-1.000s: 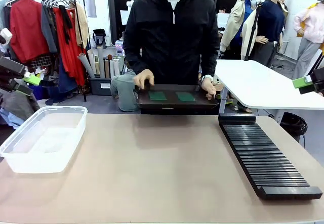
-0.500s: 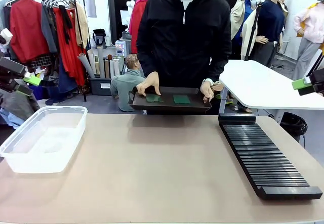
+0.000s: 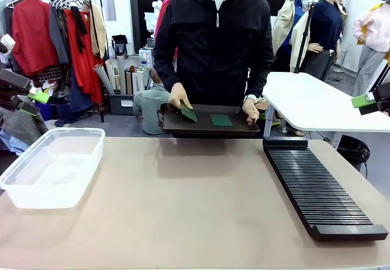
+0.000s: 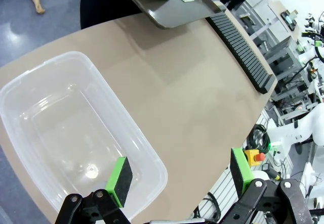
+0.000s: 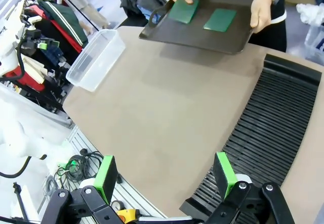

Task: Sort PCBs into racks and boxes based on the side picked up.
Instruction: Pick up the Blank PCB handed by the Human.

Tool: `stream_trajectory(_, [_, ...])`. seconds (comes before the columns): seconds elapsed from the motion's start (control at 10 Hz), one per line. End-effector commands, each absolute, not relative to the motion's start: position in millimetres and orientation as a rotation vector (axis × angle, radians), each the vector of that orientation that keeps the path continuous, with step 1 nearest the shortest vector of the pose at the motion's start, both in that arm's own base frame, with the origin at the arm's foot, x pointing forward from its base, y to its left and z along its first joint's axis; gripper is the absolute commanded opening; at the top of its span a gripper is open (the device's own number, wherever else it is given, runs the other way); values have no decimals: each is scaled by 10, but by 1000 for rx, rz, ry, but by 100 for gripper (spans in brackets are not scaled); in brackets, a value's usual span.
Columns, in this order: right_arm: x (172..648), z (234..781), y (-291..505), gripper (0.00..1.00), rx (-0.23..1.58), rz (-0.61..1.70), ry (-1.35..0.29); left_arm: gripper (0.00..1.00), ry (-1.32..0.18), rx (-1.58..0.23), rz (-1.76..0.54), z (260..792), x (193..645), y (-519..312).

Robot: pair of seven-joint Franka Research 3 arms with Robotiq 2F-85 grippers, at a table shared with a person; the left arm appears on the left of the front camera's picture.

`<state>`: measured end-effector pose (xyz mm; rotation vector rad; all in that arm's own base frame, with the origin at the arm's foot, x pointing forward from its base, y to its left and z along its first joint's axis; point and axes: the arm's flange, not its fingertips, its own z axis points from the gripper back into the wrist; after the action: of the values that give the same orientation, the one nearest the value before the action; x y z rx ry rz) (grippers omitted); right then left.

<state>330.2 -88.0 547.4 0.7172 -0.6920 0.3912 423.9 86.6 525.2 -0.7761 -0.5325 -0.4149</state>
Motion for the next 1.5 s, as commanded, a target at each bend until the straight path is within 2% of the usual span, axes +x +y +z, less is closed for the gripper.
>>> stream_trajectory(0.0, [3322,5477,-873,100,740,400,-713,100,-536,-784,-417,5257,4234,870])
stream_trajectory(1.4, [3322,5477,-873,100,740,400,-713,100,-536,-784,-417,5257,4234,870])
